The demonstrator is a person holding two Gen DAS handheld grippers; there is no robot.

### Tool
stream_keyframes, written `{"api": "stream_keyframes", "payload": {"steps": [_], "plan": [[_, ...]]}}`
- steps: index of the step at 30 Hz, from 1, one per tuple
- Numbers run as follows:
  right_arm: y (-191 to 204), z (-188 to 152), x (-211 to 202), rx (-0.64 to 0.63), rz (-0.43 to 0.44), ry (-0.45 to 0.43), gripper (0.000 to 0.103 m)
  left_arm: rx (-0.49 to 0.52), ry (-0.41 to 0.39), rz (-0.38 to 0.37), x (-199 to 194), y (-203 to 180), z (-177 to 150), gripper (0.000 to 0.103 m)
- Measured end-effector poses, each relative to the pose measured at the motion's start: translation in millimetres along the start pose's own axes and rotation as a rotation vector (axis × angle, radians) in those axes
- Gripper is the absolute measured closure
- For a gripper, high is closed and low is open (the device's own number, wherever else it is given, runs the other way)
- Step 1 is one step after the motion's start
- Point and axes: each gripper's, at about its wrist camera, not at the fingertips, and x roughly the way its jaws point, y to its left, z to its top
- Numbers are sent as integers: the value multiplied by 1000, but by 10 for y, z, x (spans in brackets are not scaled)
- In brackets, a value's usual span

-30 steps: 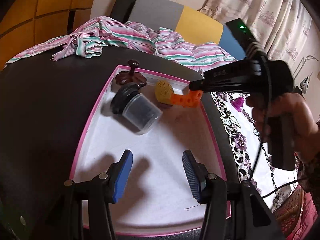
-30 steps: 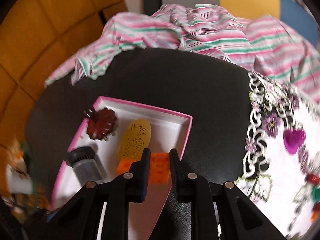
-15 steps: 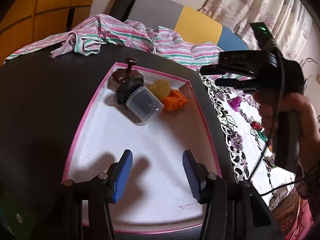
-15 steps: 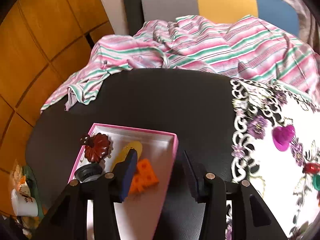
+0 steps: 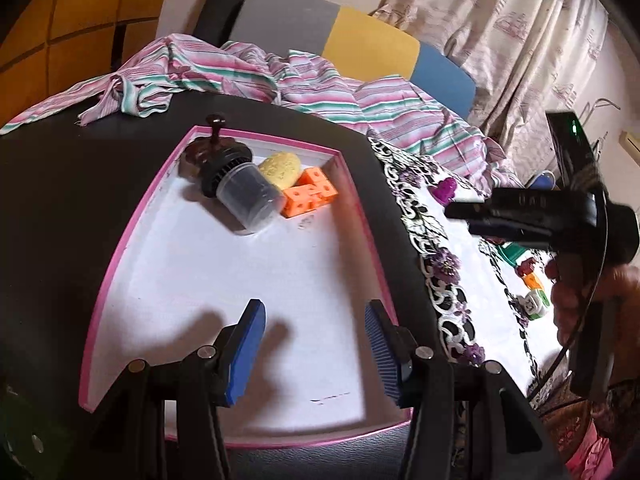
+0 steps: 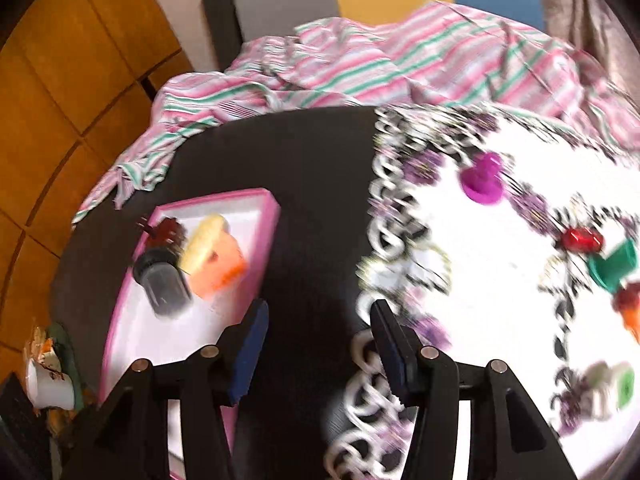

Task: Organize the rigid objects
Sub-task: 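Move the right tool back over the toys on the tablecloth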

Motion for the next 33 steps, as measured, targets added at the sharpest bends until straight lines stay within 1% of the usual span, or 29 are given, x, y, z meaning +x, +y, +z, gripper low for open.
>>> {"api": "stream_keyframes", "payload": {"steps": [2, 7, 10, 14, 17, 19, 21, 22, 23, 25, 26, 27, 28, 29, 31, 33], "plan": [[-165, -60, -40, 35, -46, 28, 49, 17, 4, -12, 0, -64, -8, 51], [-721, -184, -211, 171, -111, 70, 49, 49, 10, -41, 1, -223, -32, 51], [-1086, -243, -378, 260, -130, 64, 49, 70, 18, -57, 11, -326, -47, 51], [-1557, -286, -625, 393, -177, 30, 41, 106, 30, -74, 27, -468, -66, 51], [-1942, -311, -766, 518, -224, 13, 41, 128, 34, -85, 28, -562, -73, 51], [-2201, -325, -798, 587, -256, 18, 41, 139, 36, -91, 29, -615, -78, 51], [-2417, -354, -775, 635, -313, 34, 41, 146, 37, -96, 23, -648, -89, 50], [-2543, -380, -731, 661, -332, 61, 41, 151, 37, -97, 18, -659, -94, 50], [-2636, -408, -681, 687, -335, 88, 41, 155, 38, -97, 11, -661, -98, 50], [-2833, -507, -566, 778, -297, 152, 43, 158, 38, -94, -2, -660, -100, 50], [-2888, -543, -520, 809, -266, 175, 46, 156, 37, -92, -9, -654, -99, 50], [-2916, -576, -480, 841, -224, 188, 48, 152, 35, -91, -16, -644, -95, 50], [-2925, -595, -459, 863, -202, 192, 48, 147, 34, -89, -20, -631, -91, 50], [-2916, -595, -459, 869, -201, 184, 48, 141, 33, -88, -21, -619, -88, 50], [-2845, -563, -448, 849, -196, 166, 48, 133, 33, -86, -21, -611, -83, 50], [-2749, -549, -432, 853, -154, 150, 50, 133, 34, -85, -22, -614, -87, 50]]}}
